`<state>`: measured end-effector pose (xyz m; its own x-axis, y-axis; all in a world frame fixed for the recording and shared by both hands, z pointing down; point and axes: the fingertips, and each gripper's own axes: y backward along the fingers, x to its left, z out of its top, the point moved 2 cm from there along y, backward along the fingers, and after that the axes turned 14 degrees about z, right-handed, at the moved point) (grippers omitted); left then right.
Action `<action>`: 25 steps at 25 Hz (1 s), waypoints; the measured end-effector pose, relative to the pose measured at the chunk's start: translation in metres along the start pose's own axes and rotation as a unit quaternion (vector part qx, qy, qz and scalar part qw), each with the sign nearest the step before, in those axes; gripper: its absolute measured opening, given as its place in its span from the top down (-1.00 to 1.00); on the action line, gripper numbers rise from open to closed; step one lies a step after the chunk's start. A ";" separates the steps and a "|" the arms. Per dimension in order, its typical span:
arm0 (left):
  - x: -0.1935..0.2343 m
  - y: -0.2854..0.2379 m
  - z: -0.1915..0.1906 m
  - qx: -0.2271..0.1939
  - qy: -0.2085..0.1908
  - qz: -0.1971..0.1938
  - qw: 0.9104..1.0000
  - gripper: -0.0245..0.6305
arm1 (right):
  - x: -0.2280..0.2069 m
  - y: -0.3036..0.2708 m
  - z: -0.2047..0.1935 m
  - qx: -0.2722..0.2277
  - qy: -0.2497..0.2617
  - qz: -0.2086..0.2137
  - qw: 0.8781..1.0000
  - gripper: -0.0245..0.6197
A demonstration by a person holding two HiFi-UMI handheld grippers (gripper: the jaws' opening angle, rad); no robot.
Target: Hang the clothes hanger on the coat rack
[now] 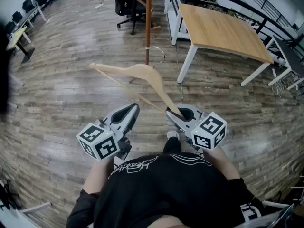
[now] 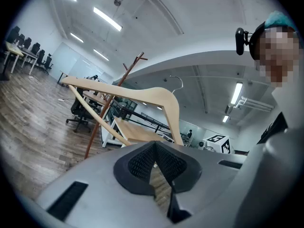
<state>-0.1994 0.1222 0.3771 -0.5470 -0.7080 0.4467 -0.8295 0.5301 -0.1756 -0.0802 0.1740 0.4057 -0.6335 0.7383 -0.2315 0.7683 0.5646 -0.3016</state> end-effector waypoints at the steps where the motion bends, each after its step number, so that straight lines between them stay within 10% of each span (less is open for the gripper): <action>1: 0.001 0.001 0.000 0.000 0.001 0.000 1.000 0.90 | 0.000 -0.001 0.000 0.000 0.000 0.000 1.000 0.73; 25: -0.019 -0.037 0.010 0.002 -0.019 -0.005 1.000 0.90 | -0.032 0.021 0.007 -0.006 0.009 -0.004 1.000 0.73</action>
<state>-0.1590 0.1112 0.3660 -0.5423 -0.7305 0.4150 -0.8354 0.5214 -0.1739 -0.0449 0.1595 0.4000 -0.6383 0.7397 -0.2132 0.7641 0.5750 -0.2926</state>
